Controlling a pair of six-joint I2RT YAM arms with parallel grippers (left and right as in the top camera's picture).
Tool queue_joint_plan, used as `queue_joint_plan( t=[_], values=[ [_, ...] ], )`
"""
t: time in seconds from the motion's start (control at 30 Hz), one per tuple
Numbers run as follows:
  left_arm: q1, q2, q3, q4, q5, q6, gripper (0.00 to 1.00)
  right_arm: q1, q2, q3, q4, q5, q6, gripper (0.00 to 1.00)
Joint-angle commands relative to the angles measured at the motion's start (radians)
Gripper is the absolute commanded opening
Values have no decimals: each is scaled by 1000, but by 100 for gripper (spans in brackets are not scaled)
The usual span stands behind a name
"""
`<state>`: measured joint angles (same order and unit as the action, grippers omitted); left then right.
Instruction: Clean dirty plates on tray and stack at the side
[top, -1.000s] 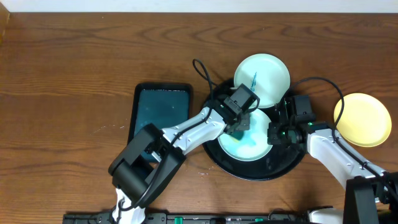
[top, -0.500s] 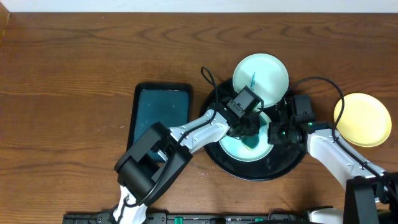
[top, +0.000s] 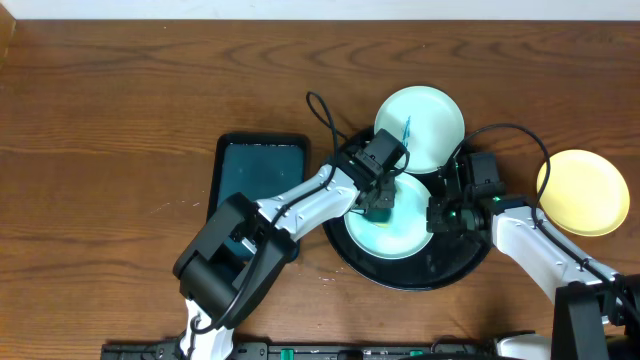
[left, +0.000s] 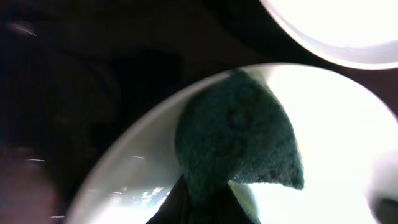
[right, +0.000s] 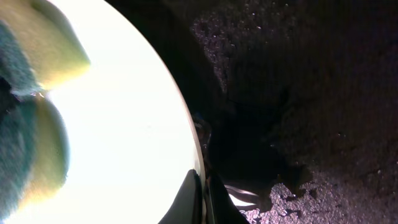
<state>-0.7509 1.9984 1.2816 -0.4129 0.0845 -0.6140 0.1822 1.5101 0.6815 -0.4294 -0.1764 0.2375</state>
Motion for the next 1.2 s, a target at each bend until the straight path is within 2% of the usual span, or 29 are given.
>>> queue_joint_plan(
  t=[0.0,0.23,0.6,0.7,0.87,0.97,1.17],
  values=[
    [40,70,-49,-51,-536,121,8,-4,8,10,-16,75,0,1],
    [-42,70,-49,-58,-841,249,8,-5,8,10,-32,101,1,1],
    [-60,24,-15,-125,-864,230,8,-5,8,10,-43,101,2,1],
    [-57,-30,8,-175,-823,166,8,-5,7,10,-43,101,2,1],
    [-23,-192,13,-219,-583,117,8,-5,5,11,-43,101,1,1],
    [45,-317,13,-283,-435,75,8,-5,-3,14,-42,101,0,1],
    [229,-433,12,-424,-296,74,8,-3,-40,35,-47,78,-71,1]
  ],
)
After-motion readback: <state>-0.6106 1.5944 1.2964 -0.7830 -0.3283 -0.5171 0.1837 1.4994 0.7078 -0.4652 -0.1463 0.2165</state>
